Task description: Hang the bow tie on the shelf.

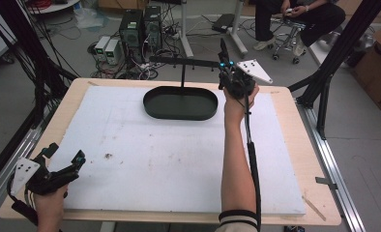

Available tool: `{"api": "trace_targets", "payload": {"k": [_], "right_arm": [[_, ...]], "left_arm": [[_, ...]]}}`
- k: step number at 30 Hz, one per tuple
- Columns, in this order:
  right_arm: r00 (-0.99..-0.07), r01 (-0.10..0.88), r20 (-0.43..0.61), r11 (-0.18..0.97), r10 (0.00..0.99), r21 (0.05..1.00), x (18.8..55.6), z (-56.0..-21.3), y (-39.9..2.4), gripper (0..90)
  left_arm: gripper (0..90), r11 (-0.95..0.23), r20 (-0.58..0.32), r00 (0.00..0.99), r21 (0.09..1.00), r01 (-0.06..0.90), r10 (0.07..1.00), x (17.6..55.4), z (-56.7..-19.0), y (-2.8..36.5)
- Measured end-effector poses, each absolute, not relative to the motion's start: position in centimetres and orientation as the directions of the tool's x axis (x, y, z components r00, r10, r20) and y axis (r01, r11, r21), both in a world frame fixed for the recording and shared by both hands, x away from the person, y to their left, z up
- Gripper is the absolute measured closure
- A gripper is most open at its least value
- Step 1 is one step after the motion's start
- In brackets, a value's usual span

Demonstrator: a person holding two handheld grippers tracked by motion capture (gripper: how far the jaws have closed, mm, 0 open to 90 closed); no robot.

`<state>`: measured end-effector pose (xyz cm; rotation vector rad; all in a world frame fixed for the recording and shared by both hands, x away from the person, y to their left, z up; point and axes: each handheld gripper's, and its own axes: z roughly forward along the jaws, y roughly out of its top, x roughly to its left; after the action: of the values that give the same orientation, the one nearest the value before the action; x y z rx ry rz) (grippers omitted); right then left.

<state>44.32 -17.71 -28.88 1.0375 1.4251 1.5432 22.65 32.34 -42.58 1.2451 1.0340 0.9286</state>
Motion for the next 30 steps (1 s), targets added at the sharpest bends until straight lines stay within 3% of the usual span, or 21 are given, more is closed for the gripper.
{"api": "trace_targets", "payload": {"k": [13, 30], "right_arm": [[-0.306, -0.014, 0.028, -0.034, 0.952, 0.999, 48.4, -30.8, -15.1, 88.5], [-0.264, -0.004, 0.017, -0.019, 0.964, 1.000, 50.6, -32.4, -12.5, 87.9]], "left_arm": [[6.4, 0.136, -0.129, 0.283, 0.991, -0.004, 0.950, 22.9, -42.7, 32.9], [6.4, 0.180, -0.172, 0.268, 0.984, -0.007, 0.948, 22.9, -42.9, 34.2]]}}
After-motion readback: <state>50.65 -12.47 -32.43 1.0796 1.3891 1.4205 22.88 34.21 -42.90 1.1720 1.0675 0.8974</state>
